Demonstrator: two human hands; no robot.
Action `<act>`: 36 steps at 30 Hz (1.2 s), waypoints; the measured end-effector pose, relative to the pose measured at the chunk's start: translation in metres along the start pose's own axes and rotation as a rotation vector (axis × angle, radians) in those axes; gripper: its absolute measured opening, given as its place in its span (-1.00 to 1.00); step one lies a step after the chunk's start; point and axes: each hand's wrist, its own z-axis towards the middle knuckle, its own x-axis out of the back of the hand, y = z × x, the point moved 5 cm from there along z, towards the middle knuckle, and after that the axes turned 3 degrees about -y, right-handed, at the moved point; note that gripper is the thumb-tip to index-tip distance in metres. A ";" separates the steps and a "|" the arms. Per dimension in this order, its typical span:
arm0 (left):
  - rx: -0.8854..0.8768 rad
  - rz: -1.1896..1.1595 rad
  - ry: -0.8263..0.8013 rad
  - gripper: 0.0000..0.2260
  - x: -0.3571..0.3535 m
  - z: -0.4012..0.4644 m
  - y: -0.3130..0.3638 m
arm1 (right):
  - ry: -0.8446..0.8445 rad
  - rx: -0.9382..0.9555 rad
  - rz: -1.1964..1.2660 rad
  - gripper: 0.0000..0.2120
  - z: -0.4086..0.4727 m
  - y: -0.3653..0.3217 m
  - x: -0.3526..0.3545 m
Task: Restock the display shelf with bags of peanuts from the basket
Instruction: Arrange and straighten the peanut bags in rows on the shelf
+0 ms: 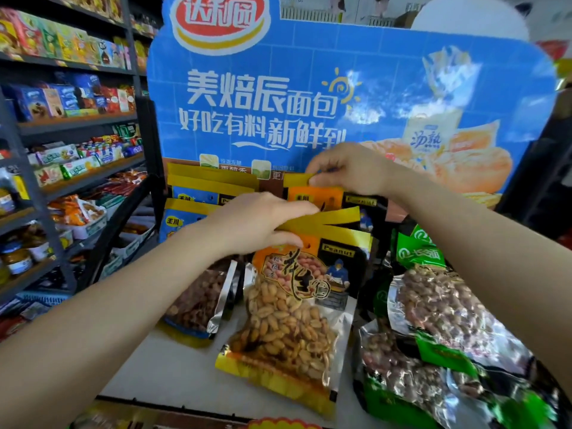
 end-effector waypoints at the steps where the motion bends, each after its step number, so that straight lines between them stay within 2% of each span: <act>1: 0.061 -0.014 -0.098 -0.49 -0.004 0.012 -0.002 | -0.090 -0.037 -0.016 -0.86 0.002 0.003 -0.011; 3: 0.092 0.048 -0.173 -0.45 -0.010 0.029 -0.001 | -0.156 -0.087 -0.024 -0.84 0.005 0.010 -0.026; 5: 0.103 0.153 -0.109 -0.37 -0.020 0.032 -0.001 | -0.110 -0.119 0.005 -0.83 0.006 0.013 -0.023; 7: 0.182 0.077 0.104 -0.26 -0.028 0.013 0.001 | -0.048 -0.117 0.010 -0.83 0.006 0.015 -0.016; 9: 0.296 -0.153 0.361 -0.20 -0.036 -0.019 0.006 | -0.010 -0.108 0.027 -0.83 0.003 0.014 -0.013; 10: 0.365 -0.260 0.425 -0.20 -0.042 -0.035 0.008 | -0.008 -0.099 0.039 -0.83 0.001 0.013 -0.014; 11: 0.441 -0.375 0.426 -0.21 -0.050 -0.048 0.011 | -0.015 -0.089 0.034 -0.83 0.000 0.011 -0.017; 14: 0.658 -0.627 0.276 -0.23 -0.076 -0.069 0.009 | -0.047 -0.099 -0.020 -0.75 -0.002 0.009 -0.026; 17: 0.756 -0.648 0.241 -0.22 -0.077 -0.076 0.003 | -0.166 -0.162 -0.060 -0.68 -0.004 0.008 -0.035; 19: 0.797 -0.659 0.228 -0.23 -0.076 -0.081 0.000 | -0.250 -0.191 -0.165 -0.75 -0.005 0.008 -0.043; 21: 0.849 -0.671 0.192 -0.27 -0.077 -0.088 0.000 | -0.266 -0.185 -0.251 -0.85 -0.003 0.009 -0.049; 23: 0.918 -0.762 0.198 -0.34 -0.079 -0.095 -0.002 | -0.241 -0.171 -0.239 -0.83 -0.002 0.009 -0.049; 26: 0.998 -1.081 0.233 -0.62 -0.086 -0.101 -0.004 | -0.217 -0.189 0.037 -0.93 -0.007 0.010 -0.045; 28: 0.981 -1.147 0.208 -0.90 -0.089 -0.099 -0.002 | -0.205 -0.194 0.242 -0.93 -0.011 0.008 -0.040; 29: 0.982 -1.160 0.212 -0.95 -0.091 -0.096 -0.002 | -0.200 -0.190 0.308 -0.91 -0.011 0.008 -0.037; 32: 1.013 -1.179 0.315 -0.91 -0.091 -0.084 -0.002 | -0.211 -0.164 0.320 -0.84 -0.007 0.009 -0.032; 36: 0.949 -1.023 0.491 -0.91 -0.070 -0.053 -0.002 | -0.220 -0.149 0.254 -0.86 0.005 0.005 -0.026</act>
